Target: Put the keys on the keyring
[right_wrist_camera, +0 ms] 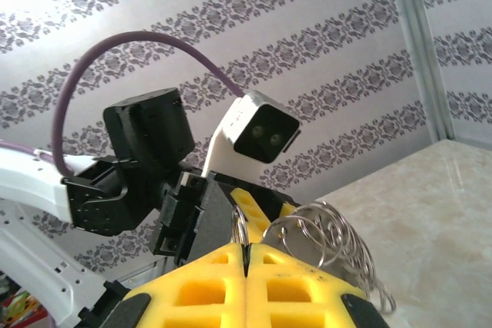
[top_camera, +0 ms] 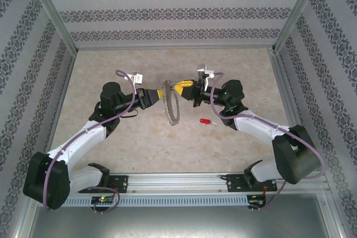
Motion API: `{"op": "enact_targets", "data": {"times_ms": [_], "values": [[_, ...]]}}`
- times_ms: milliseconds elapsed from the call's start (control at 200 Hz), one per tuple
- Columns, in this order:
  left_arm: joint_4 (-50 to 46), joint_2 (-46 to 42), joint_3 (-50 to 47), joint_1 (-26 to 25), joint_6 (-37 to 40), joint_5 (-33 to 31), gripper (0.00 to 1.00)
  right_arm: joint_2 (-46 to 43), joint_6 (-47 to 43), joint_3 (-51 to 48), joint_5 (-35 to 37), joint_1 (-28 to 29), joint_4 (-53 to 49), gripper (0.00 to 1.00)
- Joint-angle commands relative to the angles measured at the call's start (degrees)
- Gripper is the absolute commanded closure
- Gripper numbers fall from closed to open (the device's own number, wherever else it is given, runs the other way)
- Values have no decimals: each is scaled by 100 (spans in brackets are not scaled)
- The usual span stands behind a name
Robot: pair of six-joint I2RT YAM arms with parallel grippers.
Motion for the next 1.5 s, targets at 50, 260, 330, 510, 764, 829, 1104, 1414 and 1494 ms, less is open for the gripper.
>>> {"op": "enact_targets", "data": {"times_ms": [50, 260, 330, 510, 764, 829, 1104, 1414, 1494], "values": [[520, -267, 236, -106, -111, 308, 61, -120, 88, 339, -474, -135, 358, 100], [1067, -526, 203, -167, -314, 505, 61, 18, 171, 467, -404, -175, 354, 100], [1135, -580, 245, -214, -296, 514, 60, 82, 203, 476, -373, -169, 367, 100], [1168, -414, 455, -358, -264, 502, 61, 162, 239, 442, -337, -142, 402, 100], [1378, -5, 678, -469, -269, 526, 63, 217, 250, 406, -359, -61, 396, 100], [1398, 66, 722, -508, -265, 532, 64, 221, 249, 380, -351, -47, 395, 100], [1425, 270, 848, -644, -213, 550, 66, 251, 248, 370, -333, -41, 403, 100], [1433, 309, 786, -720, -176, 459, 73, 242, 246, 344, -285, -39, 395, 100], [1425, 306, 746, -720, -167, 402, 75, 243, 248, 339, -286, -29, 395, 100]]}}
